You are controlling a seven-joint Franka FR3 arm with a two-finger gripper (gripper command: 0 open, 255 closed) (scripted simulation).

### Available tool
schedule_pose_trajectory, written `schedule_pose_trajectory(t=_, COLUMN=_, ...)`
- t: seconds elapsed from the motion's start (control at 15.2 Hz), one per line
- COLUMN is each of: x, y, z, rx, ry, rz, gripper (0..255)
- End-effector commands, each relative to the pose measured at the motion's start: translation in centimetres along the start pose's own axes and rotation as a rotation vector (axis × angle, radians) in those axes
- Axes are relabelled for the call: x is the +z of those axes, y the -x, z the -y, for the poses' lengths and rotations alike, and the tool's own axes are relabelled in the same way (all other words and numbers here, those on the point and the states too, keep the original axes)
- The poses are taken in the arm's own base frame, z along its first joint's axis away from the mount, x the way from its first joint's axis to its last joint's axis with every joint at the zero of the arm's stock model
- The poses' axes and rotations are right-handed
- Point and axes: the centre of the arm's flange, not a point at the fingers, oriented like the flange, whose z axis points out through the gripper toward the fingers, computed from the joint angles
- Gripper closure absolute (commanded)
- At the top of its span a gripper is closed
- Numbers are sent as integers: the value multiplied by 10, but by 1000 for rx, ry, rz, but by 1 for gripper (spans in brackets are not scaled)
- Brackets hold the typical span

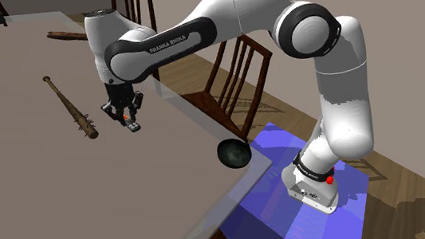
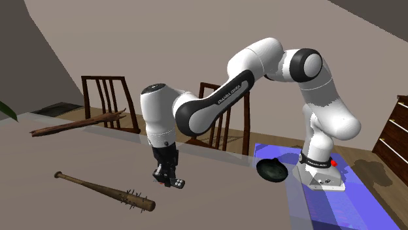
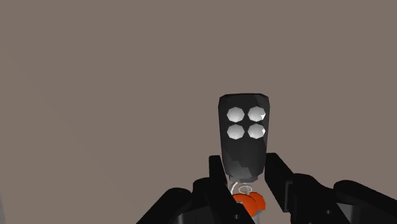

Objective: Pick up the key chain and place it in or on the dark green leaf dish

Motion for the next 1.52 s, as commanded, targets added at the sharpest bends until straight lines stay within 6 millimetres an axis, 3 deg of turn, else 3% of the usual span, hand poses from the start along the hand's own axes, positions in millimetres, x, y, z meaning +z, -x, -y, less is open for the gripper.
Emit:
schedule_pose_trajectory(t=0.0, x=0, y=0, z=0, rx=0, ry=0, rz=0, gripper=255)
schedule_pose_trajectory(t=1.45, x=-116, y=6, z=-1, rx=0, ry=0, rz=0, gripper=255)
